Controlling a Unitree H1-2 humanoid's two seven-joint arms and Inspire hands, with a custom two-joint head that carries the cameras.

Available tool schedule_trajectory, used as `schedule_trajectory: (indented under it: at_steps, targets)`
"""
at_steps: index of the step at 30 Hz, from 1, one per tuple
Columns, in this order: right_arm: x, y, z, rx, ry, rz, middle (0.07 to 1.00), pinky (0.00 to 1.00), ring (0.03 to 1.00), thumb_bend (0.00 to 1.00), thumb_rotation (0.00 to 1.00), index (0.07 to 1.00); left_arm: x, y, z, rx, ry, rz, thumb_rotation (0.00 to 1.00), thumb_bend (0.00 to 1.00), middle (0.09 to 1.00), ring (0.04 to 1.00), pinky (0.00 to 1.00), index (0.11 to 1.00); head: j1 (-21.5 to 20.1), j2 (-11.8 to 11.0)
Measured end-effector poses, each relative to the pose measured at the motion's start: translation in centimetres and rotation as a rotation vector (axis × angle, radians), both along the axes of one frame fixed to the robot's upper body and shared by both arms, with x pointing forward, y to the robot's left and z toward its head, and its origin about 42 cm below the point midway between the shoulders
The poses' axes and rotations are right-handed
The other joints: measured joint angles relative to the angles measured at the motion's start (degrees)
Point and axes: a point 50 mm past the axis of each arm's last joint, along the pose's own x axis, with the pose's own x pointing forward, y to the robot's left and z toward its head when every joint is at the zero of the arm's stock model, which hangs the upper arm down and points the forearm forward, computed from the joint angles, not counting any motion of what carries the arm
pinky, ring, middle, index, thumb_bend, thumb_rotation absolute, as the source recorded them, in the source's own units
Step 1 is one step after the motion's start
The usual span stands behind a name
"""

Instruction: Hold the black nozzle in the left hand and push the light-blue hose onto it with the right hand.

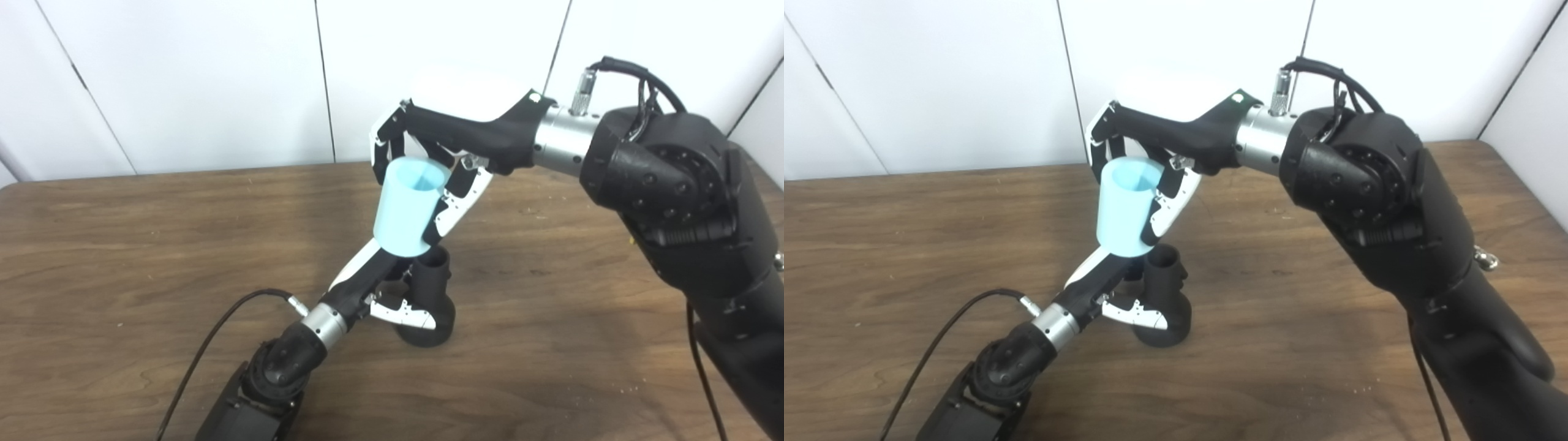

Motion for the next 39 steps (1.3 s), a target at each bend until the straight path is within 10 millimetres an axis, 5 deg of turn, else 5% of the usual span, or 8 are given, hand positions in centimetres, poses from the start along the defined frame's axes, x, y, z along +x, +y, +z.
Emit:
schedule_trajectory:
  at_steps: [8,11,14,21,23,27,30,39]
  targets:
    - [0.0,0.4,-0.21,-0.013,-0.014,-0.013,0.4,0.13,0.199,0.52,0.0,0.51,0.12,-0.13,0.2,0.0,0.01,0.004,0.0,0.52,0.537,0.418,0.3,0.466,0.0,0.3]
    - [0.04,0.35,-0.26,-0.021,-0.024,-0.028,0.405,0.14,0.209,0.52,0.0,0.515,0.14,-0.08,0.21,-0.002,0.018,0.008,0.0,0.52,0.536,0.557,0.45,0.466,0.0,0.3]
    - [0.04,0.37,-0.31,-0.029,-0.035,-0.034,0.409,0.15,0.215,0.52,0.0,0.516,0.09,-0.1,0.25,-0.008,0.025,0.008,0.0,0.52,0.536,0.502,0.4,0.466,0.1,0.4]
    - [0.03,0.36,-0.5,-0.045,-0.039,-0.038,0.405,0.15,0.22,0.52,0.0,0.516,-0.18,0.08,0.22,-0.007,0.032,0.006,0.0,0.52,0.538,0.592,0.49,0.465,0.1,0.7]
    - [0.02,0.33,-0.65,-0.054,-0.03,-0.04,0.411,0.16,0.224,0.52,0.0,0.517,-0.27,0.08,0.19,-0.009,0.034,0.005,0.0,0.52,0.539,0.535,0.42,0.465,0.2,0.7]
    - [-0.22,0.29,-0.67,-0.068,-0.035,-0.043,0.442,0.19,0.256,0.52,0.0,0.517,-0.18,0.1,0.27,-0.005,0.03,0.003,0.0,0.52,0.538,0.581,0.51,0.465,0.0,0.8]
    - [-0.21,0.16,-0.69,-0.083,-0.035,-0.05,0.445,0.2,0.263,0.52,0.0,0.516,-0.26,0.17,0.17,0.001,0.02,-0.002,0.0,0.52,0.533,0.595,0.76,0.467,0.0,0.8]
    - [-0.4,0.06,-0.54,-0.094,-0.047,-0.046,0.443,0.22,0.279,0.52,0.0,0.52,-0.71,-0.23,-0.22,0.073,-0.162,-0.018,0.0,0.52,0.534,0.649,0.79,0.463,-0.1,0.8]
